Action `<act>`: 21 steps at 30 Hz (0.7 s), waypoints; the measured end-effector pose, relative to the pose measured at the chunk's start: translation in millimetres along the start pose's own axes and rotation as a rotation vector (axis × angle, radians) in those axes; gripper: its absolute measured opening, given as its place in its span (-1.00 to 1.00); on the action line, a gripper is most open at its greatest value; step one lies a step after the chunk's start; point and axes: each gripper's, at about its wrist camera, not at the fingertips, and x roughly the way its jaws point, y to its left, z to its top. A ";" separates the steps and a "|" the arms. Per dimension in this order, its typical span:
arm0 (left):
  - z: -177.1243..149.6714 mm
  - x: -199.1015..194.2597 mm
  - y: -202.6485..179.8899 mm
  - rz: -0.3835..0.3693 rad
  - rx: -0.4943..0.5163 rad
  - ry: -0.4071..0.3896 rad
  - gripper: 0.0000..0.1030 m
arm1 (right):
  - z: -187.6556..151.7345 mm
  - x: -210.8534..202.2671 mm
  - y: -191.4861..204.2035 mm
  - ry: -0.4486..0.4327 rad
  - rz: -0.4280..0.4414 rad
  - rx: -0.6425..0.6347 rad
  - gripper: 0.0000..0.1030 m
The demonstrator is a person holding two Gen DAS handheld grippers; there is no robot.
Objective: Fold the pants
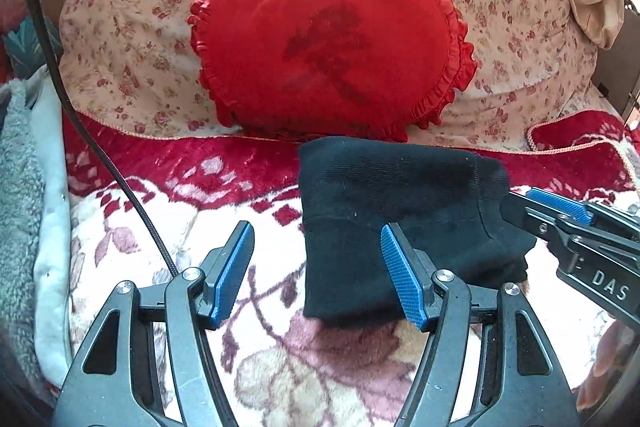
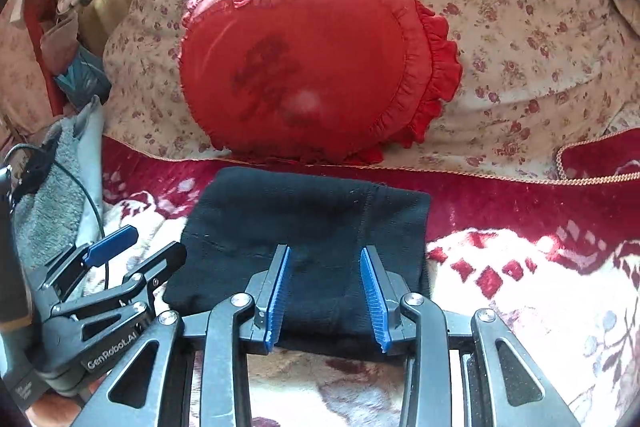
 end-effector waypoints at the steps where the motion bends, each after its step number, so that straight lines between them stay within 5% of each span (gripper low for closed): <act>1: -1.2 -2.5 0.8 0.003 -0.004 -0.002 0.28 | -0.8 -2.9 1.6 -0.002 0.001 0.001 -0.33; 21: -19.4 -36.9 7.9 0.046 -0.011 -0.055 0.28 | -20.7 -25.4 14.8 -0.002 -0.007 -0.003 -0.30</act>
